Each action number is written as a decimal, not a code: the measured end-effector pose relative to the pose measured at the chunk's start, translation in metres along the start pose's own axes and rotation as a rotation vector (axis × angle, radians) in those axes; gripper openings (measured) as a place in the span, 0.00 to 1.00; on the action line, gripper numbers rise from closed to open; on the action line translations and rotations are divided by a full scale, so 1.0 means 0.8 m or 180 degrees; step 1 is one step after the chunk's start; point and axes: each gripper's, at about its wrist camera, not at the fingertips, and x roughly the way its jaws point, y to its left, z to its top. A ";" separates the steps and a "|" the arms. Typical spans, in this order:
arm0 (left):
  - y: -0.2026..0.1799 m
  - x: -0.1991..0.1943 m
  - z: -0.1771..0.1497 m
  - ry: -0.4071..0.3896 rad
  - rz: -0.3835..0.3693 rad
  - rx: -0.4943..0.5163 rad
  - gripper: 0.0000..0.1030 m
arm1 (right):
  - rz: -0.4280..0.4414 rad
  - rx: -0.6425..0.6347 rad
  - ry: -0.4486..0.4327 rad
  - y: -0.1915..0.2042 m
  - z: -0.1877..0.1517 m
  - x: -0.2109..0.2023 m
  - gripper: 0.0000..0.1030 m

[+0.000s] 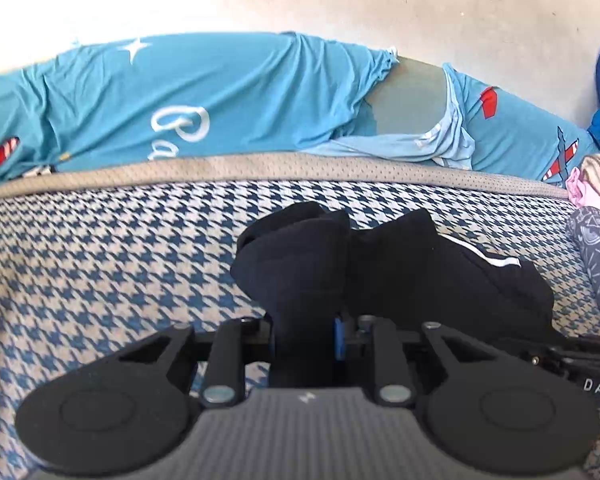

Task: Fold clothes
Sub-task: 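Close the left tool on the bundle and lift it, then carry the black bundle with the left tool toward the purple garment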

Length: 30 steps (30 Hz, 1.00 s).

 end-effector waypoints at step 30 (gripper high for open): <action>0.140 -0.108 -0.008 -0.0416 0.0847 -0.0314 0.20 | 0.0495 -0.0716 -0.0332 0.188 -0.005 0.029 0.22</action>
